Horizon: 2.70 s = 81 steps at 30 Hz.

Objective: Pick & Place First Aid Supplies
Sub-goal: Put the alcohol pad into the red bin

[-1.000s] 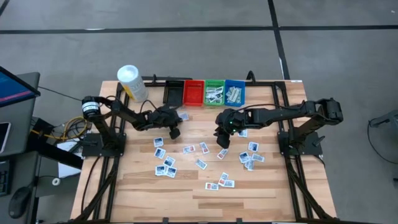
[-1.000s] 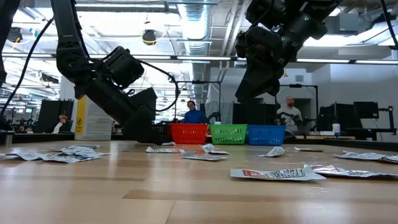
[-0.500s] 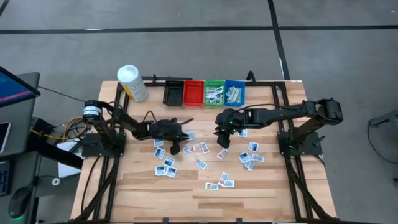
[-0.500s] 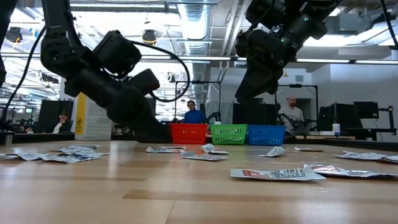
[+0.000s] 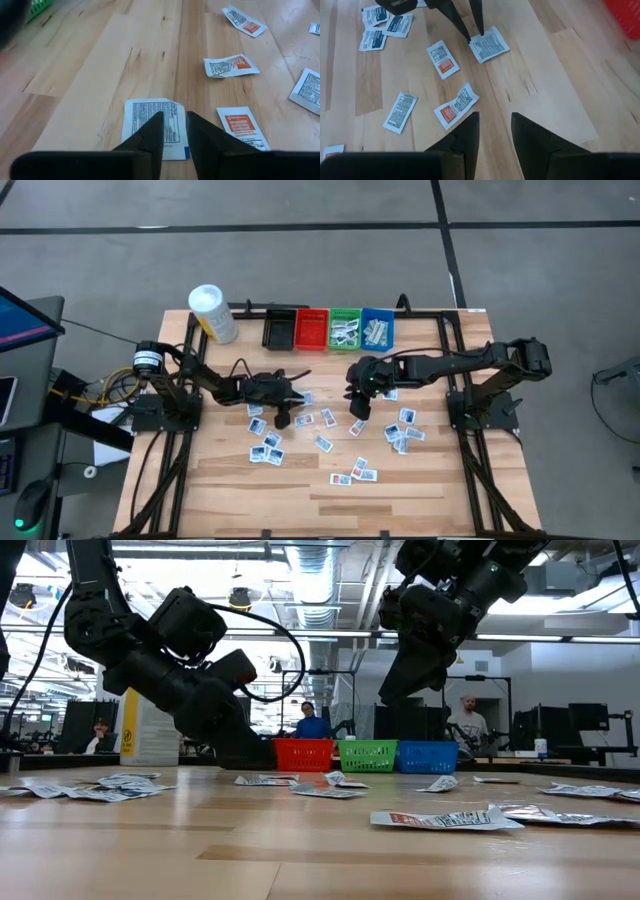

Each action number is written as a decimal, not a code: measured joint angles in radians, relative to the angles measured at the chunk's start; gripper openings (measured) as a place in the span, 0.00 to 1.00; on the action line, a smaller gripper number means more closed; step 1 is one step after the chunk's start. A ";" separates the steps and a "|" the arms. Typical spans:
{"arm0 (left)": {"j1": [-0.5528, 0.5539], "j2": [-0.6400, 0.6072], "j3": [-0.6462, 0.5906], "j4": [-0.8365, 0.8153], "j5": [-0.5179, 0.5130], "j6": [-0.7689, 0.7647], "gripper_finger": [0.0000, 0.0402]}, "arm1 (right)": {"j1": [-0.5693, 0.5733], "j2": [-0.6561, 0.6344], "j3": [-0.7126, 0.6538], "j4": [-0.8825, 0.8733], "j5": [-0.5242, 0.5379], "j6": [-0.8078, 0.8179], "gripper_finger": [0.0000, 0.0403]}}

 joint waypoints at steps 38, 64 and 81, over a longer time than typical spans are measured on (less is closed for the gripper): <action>0.034 0.002 -0.005 -0.039 0.014 -0.007 0.01 | 0.000 0.000 0.000 0.000 0.000 0.011 0.27; 0.249 -0.376 -0.002 0.130 0.403 -0.116 0.02 | -0.015 0.000 0.000 0.005 0.023 0.008 0.27; 0.297 -0.618 -0.002 0.268 0.876 -0.349 0.02 | -0.016 0.001 0.000 0.118 0.113 0.011 0.27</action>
